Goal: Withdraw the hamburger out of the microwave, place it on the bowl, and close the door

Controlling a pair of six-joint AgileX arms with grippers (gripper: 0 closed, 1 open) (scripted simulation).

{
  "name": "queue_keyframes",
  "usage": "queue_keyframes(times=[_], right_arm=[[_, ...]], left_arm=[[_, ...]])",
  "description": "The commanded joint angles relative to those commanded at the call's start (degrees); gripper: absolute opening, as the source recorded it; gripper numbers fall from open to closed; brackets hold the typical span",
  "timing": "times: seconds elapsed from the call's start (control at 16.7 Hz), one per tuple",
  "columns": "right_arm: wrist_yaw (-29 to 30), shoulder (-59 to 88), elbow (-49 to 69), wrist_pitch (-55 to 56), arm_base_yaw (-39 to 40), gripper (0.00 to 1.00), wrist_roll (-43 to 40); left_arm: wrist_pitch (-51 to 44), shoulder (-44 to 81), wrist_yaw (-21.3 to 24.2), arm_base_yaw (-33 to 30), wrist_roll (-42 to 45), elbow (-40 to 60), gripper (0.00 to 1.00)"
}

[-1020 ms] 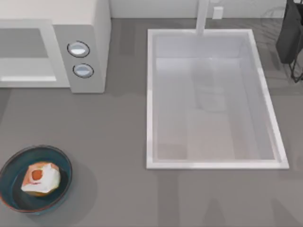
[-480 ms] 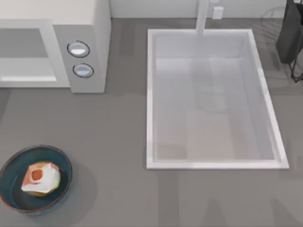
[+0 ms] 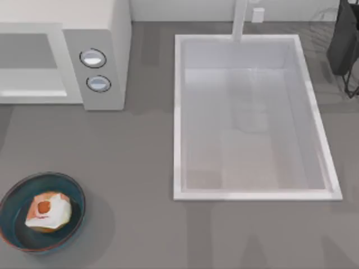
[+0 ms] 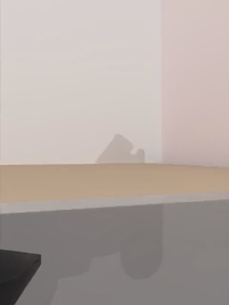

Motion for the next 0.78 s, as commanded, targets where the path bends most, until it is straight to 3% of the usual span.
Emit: queue_keyframes(times=[0.42, 0.78], right_arm=[[0.0, 0.0, 0.0, 0.0, 0.0, 1.0, 0.0], [0.0, 0.0, 0.0, 0.0, 0.0, 1.0, 0.0]], left_arm=[[8.24, -13.78, -3.71, -7.53, -8.35, -17.97, 0.0], [9.23, -15.34, -3.99, -8.24, -9.49, -19.87, 0.0]])
